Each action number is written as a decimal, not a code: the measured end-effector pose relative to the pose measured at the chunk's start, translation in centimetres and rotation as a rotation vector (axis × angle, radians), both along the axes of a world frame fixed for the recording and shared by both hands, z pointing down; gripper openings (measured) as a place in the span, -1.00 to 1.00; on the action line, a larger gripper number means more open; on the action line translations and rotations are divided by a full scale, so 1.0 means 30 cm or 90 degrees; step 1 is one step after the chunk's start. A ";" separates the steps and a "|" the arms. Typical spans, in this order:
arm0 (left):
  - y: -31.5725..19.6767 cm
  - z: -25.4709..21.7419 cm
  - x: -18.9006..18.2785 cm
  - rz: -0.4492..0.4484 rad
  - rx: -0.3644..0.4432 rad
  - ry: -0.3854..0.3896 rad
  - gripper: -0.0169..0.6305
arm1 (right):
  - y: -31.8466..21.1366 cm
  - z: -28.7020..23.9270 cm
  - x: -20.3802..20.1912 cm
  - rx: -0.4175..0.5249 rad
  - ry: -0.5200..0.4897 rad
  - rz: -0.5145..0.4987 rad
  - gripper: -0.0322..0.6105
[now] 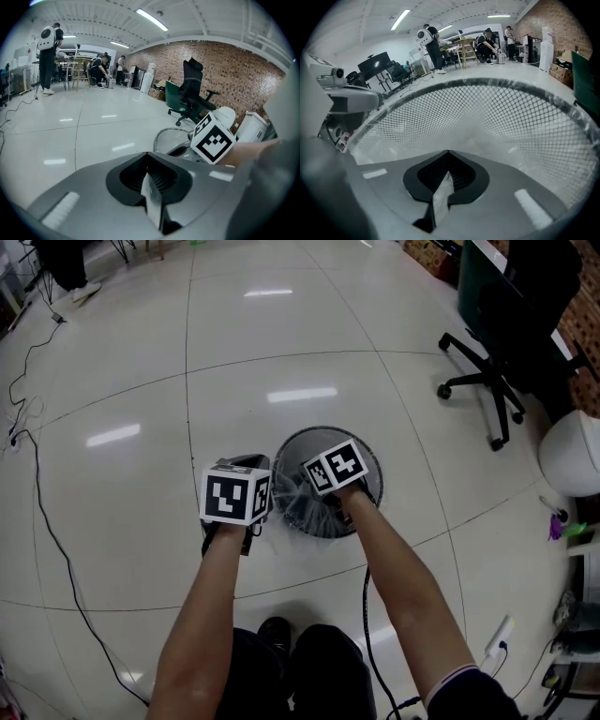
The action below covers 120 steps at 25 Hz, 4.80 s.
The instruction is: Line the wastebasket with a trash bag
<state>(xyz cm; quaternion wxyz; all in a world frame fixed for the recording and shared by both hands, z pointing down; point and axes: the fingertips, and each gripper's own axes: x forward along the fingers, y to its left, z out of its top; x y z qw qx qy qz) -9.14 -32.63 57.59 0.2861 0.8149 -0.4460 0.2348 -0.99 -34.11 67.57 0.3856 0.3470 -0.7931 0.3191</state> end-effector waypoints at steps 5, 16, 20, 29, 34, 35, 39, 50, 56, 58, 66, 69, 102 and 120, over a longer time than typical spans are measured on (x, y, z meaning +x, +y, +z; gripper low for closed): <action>-0.011 0.031 -0.003 -0.013 -0.019 0.020 -0.91 | -0.005 0.070 -0.007 -0.008 -0.003 0.004 -0.89; -0.017 0.042 0.020 0.001 -0.020 0.018 -0.91 | 0.020 0.199 -0.021 -0.043 0.016 -0.015 -0.89; -0.021 0.044 0.009 -0.012 -0.023 0.027 -0.91 | 0.031 0.223 -0.022 -0.051 0.029 -0.026 -0.90; -0.023 0.033 0.007 -0.015 -0.020 0.040 -0.91 | -0.027 0.203 -0.050 -0.043 0.031 -0.015 -0.89; -0.028 0.026 0.006 -0.015 -0.018 0.044 -0.91 | -0.058 0.185 -0.063 -0.035 0.036 -0.017 -0.89; -0.028 0.028 0.005 -0.016 -0.019 0.044 -0.91 | -0.058 0.187 -0.062 -0.035 0.038 -0.017 -0.89; -0.033 0.029 -0.003 -0.016 -0.020 0.043 -0.91 | -0.046 0.189 -0.058 -0.036 0.039 -0.017 -0.89; -0.016 0.014 0.020 -0.009 -0.018 0.040 -0.91 | 0.035 0.185 0.017 -0.042 0.035 0.002 -0.89; -0.012 -0.004 0.025 -0.012 -0.013 0.039 -0.91 | -0.003 0.125 0.008 -0.024 0.040 -0.008 -0.89; -0.013 -0.006 0.016 -0.016 -0.012 0.039 -0.91 | -0.014 0.112 0.008 -0.023 0.041 -0.006 -0.88; -0.006 -0.031 -0.003 -0.023 -0.006 0.034 -0.91 | 0.002 0.065 -0.008 -0.032 0.037 -0.016 -0.70; 0.001 -0.049 0.000 -0.023 -0.001 0.031 -0.91 | 0.000 0.005 0.002 -0.017 0.037 -0.020 -0.70; 0.250 -0.792 0.111 0.075 0.153 -0.012 -0.91 | 0.340 -1.215 0.157 0.324 -0.140 0.067 -0.89; 0.139 -2.001 0.082 0.153 0.229 0.021 -0.91 | 0.274 -2.374 0.077 0.387 -0.156 0.083 -0.89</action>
